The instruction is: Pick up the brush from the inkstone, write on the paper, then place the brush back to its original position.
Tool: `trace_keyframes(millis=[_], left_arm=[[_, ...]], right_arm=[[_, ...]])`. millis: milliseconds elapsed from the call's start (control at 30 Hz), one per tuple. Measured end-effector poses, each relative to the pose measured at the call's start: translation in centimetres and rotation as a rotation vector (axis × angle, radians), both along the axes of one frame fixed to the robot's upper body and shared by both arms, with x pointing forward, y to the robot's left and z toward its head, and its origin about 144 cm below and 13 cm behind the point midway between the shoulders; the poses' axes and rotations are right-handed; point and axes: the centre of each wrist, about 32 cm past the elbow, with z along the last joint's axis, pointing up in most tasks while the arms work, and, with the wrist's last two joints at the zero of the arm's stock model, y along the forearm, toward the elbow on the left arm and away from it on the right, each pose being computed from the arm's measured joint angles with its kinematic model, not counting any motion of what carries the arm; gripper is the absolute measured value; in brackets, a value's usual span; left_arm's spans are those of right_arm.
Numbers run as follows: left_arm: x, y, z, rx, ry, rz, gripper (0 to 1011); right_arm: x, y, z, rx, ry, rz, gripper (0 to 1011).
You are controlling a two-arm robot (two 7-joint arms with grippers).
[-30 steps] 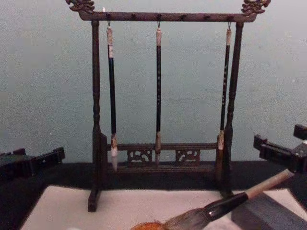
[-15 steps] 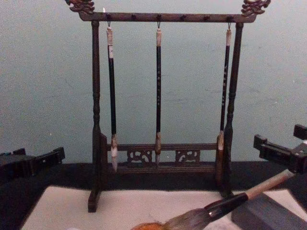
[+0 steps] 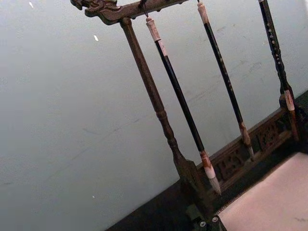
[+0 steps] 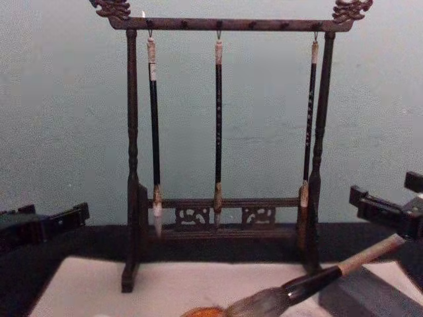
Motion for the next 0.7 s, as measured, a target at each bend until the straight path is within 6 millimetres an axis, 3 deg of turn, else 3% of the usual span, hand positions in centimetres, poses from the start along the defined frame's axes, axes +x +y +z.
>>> trace_keyframes(millis=[700], left_arm=[[0.0,0.0,0.0,0.0,0.0,0.0,1000]], right_arm=[[0.0,0.0,0.0,0.0,0.0,0.0,1008]])
